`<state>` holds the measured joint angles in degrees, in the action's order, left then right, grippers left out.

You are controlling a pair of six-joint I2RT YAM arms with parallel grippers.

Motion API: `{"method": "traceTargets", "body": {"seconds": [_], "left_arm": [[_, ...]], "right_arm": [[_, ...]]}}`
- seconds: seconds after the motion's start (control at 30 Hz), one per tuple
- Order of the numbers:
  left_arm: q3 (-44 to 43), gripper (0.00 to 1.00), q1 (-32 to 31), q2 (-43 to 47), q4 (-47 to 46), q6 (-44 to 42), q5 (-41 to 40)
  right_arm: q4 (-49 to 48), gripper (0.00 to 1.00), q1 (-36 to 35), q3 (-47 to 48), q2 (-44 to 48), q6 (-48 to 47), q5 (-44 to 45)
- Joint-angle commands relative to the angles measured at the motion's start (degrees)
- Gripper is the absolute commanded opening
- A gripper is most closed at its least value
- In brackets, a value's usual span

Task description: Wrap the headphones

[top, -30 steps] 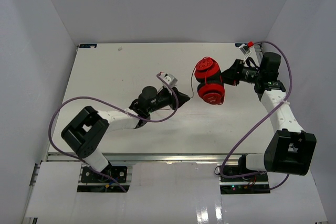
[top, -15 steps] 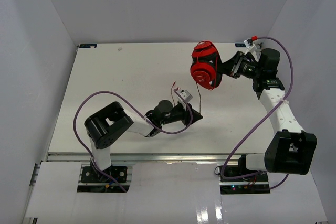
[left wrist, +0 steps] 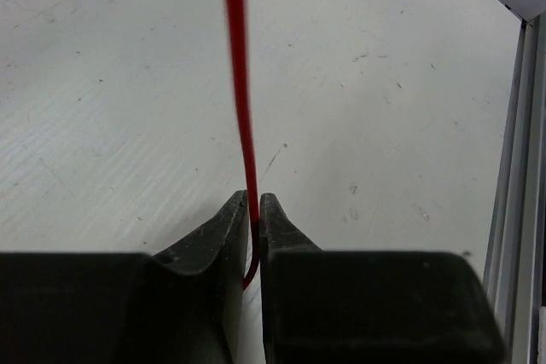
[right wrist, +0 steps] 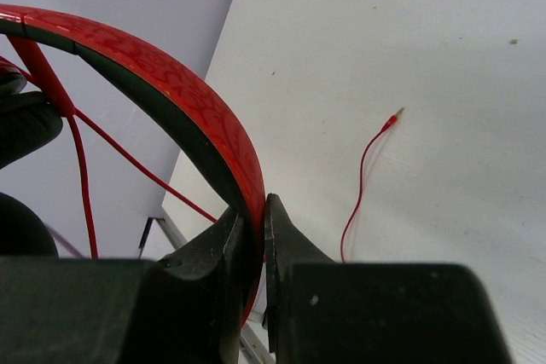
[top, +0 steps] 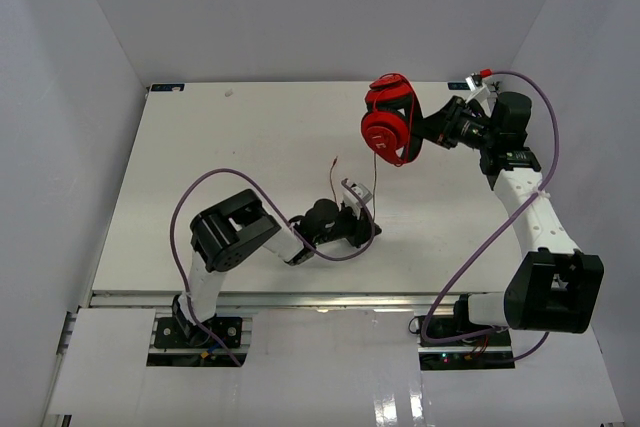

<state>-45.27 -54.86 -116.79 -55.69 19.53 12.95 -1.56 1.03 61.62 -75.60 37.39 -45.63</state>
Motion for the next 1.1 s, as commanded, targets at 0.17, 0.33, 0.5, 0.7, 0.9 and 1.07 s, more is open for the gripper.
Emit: {"method": "traceTargets", "body": {"seconds": [0.17,0.33,0.5,0.7,0.9,1.07], "left_arm": [[2.3,0.00,-6.5,6.2,2.5,-2.0,-6.2],[-2.2,0.00,-10.9,13.7,20.2,-6.1,-10.1],[-8.1,0.00,-14.2,21.3,43.0,-10.8,-15.4],[-14.9,0.00,-16.1,32.1,65.2,-15.6,-23.2],[-25.0,0.00,-15.2,35.3,75.0,-28.5,-36.4],[-35.9,0.00,-10.1,32.4,76.2,-35.8,-35.9]], "right_arm": [[4.2,0.08,-5.0,3.5,5.2,-3.8,31.4],[0.0,0.08,-12.7,-0.8,6.0,-18.1,53.9],[-6.3,0.08,-14.7,-7.6,5.6,-29.2,64.4],[-11.8,0.08,-14.7,-13.6,7.5,-40.4,65.3],[-9.5,0.08,-14.7,-17.0,10.8,-49.9,53.5],[-3.7,0.08,-14.7,-18.8,13.4,-58.1,41.2]]}}
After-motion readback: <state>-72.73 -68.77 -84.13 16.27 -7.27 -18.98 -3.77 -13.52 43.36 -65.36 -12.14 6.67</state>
